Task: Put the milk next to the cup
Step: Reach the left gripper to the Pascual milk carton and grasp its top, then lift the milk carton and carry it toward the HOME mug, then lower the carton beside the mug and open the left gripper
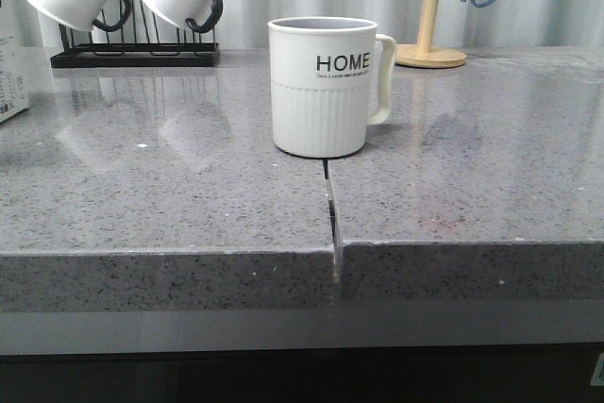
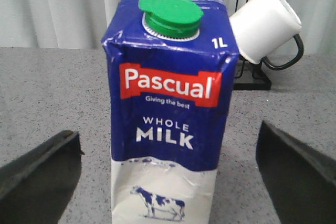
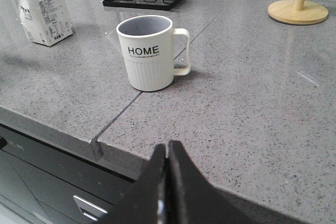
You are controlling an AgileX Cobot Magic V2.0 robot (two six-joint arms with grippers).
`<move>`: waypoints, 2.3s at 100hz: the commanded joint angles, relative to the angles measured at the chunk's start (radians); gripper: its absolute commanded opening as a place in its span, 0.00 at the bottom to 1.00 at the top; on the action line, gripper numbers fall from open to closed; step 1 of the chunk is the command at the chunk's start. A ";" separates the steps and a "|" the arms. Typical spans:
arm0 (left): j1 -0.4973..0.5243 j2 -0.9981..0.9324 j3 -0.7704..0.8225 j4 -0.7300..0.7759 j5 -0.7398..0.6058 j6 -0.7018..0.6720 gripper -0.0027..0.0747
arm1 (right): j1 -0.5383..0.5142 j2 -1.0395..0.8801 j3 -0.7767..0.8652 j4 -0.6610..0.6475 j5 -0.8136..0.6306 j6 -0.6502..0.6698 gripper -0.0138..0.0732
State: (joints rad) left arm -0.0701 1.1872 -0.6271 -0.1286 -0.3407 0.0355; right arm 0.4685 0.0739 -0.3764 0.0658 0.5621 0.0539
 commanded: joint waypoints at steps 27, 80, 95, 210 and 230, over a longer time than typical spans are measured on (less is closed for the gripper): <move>0.007 0.176 -0.169 -0.014 -0.150 -0.013 0.70 | -0.002 0.011 -0.024 -0.007 -0.073 -0.004 0.15; -0.165 0.107 -0.190 -0.575 -0.101 0.555 0.10 | -0.002 0.011 -0.024 -0.007 -0.073 -0.004 0.15; -0.333 0.090 -0.190 -0.895 -0.208 0.835 0.10 | -0.002 0.011 -0.024 -0.007 -0.073 -0.004 0.15; -0.807 0.316 -0.363 -1.098 -0.305 0.841 0.70 | -0.002 0.011 -0.024 -0.007 -0.073 -0.004 0.15; -0.809 0.295 -0.332 -1.119 -0.305 0.845 0.88 | -0.002 0.011 -0.024 -0.007 -0.073 -0.004 0.15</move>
State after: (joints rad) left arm -0.8710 1.5326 -0.9515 -1.2712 -0.6158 0.8884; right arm 0.4685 0.0739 -0.3764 0.0641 0.5635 0.0555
